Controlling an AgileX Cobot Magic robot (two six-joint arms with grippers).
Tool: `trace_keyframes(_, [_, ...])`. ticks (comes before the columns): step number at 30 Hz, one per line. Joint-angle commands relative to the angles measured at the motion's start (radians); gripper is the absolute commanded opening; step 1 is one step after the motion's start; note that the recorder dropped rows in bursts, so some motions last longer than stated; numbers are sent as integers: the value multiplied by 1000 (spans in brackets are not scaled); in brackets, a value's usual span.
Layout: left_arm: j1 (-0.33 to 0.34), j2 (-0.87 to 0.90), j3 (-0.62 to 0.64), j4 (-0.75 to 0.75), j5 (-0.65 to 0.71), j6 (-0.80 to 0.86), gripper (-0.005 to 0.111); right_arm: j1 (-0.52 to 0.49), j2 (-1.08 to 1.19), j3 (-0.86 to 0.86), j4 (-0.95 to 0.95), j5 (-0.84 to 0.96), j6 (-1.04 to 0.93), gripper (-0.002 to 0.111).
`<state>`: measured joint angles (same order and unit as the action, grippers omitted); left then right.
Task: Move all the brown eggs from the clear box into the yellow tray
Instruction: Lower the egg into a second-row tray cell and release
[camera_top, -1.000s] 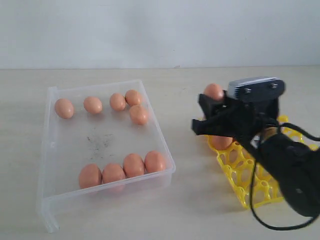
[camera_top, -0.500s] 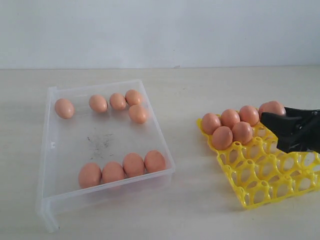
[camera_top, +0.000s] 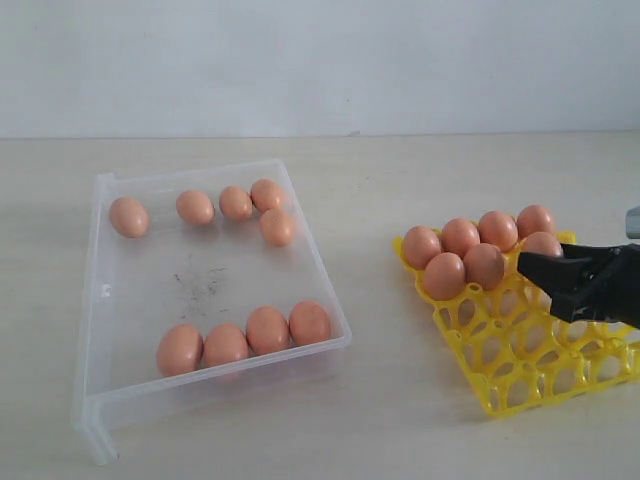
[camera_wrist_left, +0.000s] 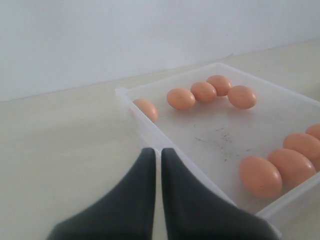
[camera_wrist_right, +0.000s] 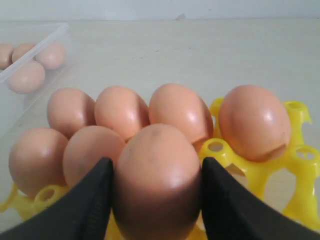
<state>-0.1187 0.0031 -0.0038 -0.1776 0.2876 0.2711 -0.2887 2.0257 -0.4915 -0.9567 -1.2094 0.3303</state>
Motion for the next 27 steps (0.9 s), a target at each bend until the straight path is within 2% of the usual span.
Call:
trace_keyframes(1, [-6,-3,4,2,-2,0,4,8,0,-11,16,-12,-26,0])
trace_keyframes(8, [-6,-3,4,2,-2,0,4,45,0,-41,29,-12,-29,0])
trace_keyframes(14, [-6,-3,4,2,-2,0,4,45,21,-49,84,-12,-47,0])
trace_keyframes(23, [-6,-3,4,2,-2,0,4,45,68,-49,17,-12,-41,0])
trace_keyframes(27, [-6,-3,4,2,-2,0,4,45,68,-49,53,-4,-11,0])
